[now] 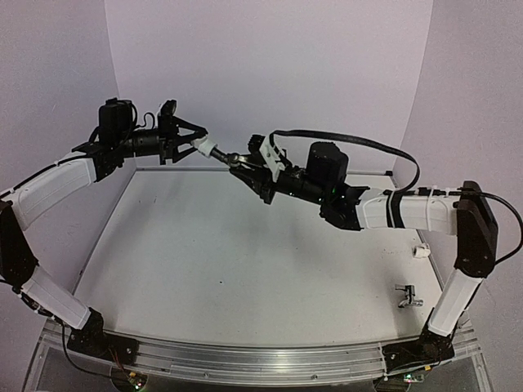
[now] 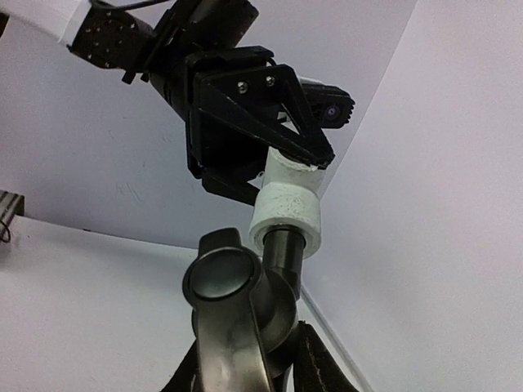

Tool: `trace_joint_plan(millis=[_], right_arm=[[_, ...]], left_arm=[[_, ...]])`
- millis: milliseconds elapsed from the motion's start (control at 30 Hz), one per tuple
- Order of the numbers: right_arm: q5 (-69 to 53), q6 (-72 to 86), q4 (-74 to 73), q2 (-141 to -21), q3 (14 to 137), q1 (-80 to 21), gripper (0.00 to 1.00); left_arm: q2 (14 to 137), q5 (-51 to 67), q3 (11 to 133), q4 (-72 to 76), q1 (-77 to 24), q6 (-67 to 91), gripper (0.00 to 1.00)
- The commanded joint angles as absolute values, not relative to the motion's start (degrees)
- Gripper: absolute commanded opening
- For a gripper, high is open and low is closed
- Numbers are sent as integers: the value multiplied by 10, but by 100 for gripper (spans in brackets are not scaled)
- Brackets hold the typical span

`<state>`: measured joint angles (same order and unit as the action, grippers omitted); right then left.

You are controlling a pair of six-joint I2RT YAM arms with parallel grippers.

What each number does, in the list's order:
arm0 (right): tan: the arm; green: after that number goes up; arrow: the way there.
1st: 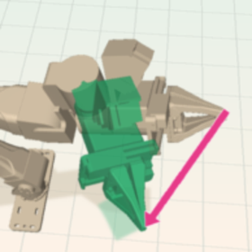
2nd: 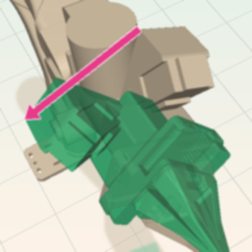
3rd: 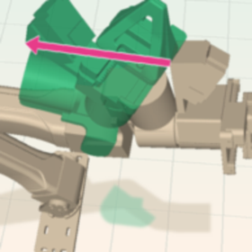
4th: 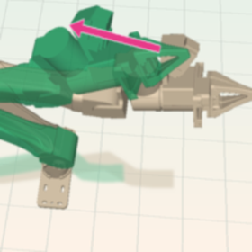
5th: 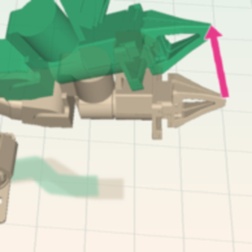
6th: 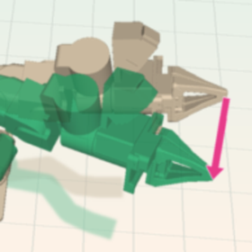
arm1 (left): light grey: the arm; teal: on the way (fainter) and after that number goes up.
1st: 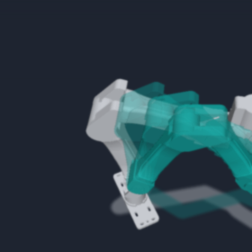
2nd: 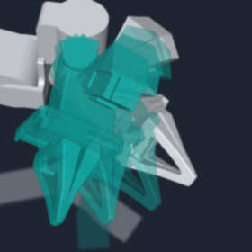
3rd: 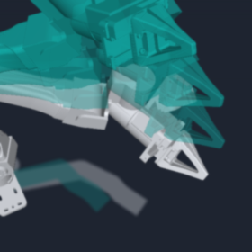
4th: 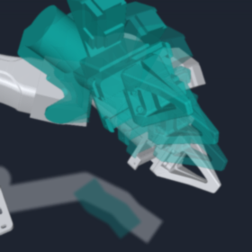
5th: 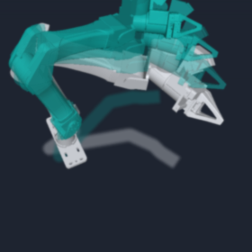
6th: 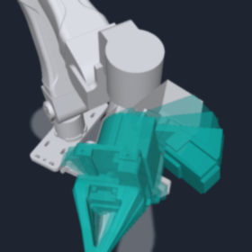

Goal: Install the water faucets

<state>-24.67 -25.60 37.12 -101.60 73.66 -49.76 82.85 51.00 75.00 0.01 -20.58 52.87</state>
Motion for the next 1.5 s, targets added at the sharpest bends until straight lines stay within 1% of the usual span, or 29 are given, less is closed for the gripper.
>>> trace_joint_plan(millis=[0,167,233,333,500,533,567,633,700,733,800,900,933,1100,1300,1467], right_arm=[[-247,-109,412,-1021,776,-495,17],[-266,-16,412,-1020,780,-484,7],[-279,21,413,-1024,784,-480,4],[-284,41,414,-1027,787,-478,4],[-296,73,419,-1030,790,-473,7],[-300,77,421,-1031,791,-473,9],[-303,78,421,-1031,791,-473,16],[-302,79,421,-1029,787,-473,43],[-290,76,421,-1021,774,-473,66],[-282,74,421,-1015,765,-473,75],[-273,69,421,-1003,743,-472,84],[-266,65,419,-984,707,-467,96],[-265,66,419,-979,696,-465,98],[-249,96,398,-960,639,-436,98],[-225,95,375,-926,570,-424,98],[-209,75,358,-900,546,-424,98]], left_arm=[[800,524,771,40,-209,497,0],[785,519,755,47,-209,476,0],[781,518,750,54,-209,475,0],[780,517,748,57,-209,479,0],[778,510,743,59,-209,484,0],[777,509,742,60,-209,485,0],[776,505,741,60,-209,487,0],[775,494,739,61,-209,494,0],[774,479,738,61,-209,505,0],[775,472,738,61,-207,513,0],[778,465,737,62,-202,530,0],[784,455,736,65,-193,551,0],[787,452,736,66,-190,557,0],[799,436,719,66,-156,616,0],[806,396,627,66,-60,771,0],[847,384,575,67,6,825,0]])
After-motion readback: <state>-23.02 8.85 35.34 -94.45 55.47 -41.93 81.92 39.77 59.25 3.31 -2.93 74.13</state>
